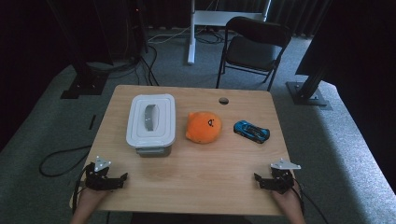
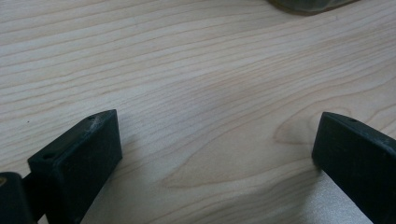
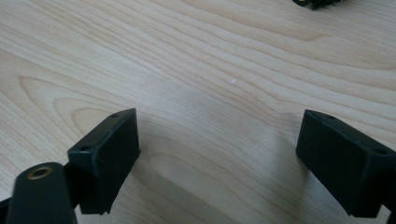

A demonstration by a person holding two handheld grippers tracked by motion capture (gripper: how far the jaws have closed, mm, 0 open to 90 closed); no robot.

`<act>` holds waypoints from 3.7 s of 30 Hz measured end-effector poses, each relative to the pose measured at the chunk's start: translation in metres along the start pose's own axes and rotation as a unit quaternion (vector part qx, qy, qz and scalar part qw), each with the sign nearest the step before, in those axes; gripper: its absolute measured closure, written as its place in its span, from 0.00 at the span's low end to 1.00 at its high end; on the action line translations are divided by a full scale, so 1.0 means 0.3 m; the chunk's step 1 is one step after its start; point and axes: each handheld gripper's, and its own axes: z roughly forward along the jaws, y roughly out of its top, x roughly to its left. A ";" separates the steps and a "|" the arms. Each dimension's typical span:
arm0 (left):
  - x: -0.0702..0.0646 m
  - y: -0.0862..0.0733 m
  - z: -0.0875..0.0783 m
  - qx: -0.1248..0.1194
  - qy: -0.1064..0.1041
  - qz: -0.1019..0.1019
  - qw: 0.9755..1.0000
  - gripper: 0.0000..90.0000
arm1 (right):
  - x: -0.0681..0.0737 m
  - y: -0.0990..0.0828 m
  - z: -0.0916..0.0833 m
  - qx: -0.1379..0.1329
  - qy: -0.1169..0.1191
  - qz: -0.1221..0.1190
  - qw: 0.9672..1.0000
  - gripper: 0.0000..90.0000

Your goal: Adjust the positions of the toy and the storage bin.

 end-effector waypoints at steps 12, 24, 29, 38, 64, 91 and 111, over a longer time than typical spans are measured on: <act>-0.001 0.000 0.000 0.000 0.001 -0.002 1.000 0.02 | -0.005 -0.006 -0.008 0.005 -0.003 0.003 1.000 0.13; 0.000 -0.001 0.000 0.000 -0.001 0.001 1.000 0.02 | -0.012 0.018 -0.002 0.023 -0.002 -0.001 1.000 0.15; 0.001 -0.001 0.000 0.000 -0.002 0.001 1.000 0.02 | -0.034 0.026 -0.003 0.021 0.009 0.013 1.000 0.16; 0.000 -0.001 0.000 0.000 -0.002 0.001 1.000 0.02 | -0.074 0.076 -0.018 -0.001 0.001 0.010 1.000 0.16; 0.000 0.000 0.000 0.000 -0.001 0.001 1.000 0.02 | -0.212 0.352 0.065 -0.017 -0.005 0.013 1.000 0.16; 0.000 -0.001 0.000 0.000 -0.001 0.001 1.000 0.02 | -0.339 0.404 0.158 0.009 -0.043 0.132 0.990 0.41; -0.001 -0.001 -0.001 0.000 0.000 0.000 1.000 0.02 | -0.350 0.316 0.187 0.013 0.004 0.233 0.972 0.68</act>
